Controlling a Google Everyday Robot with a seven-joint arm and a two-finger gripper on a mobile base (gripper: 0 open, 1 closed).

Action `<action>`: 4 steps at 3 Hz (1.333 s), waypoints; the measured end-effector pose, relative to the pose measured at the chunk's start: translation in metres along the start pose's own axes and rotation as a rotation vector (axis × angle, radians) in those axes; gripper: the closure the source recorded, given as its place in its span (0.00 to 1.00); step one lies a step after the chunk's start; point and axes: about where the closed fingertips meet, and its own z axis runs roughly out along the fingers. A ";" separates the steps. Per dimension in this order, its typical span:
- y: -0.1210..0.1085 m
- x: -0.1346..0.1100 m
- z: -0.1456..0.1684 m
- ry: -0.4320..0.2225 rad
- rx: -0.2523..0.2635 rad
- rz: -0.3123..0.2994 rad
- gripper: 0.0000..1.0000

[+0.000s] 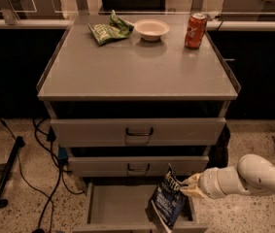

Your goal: Place blue chip bag into bottom drawer

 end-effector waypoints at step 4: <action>-0.013 0.099 0.082 -0.037 0.030 -0.013 1.00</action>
Offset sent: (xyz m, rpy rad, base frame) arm 0.0005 -0.0204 -0.1269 0.0198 -0.0730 -0.0113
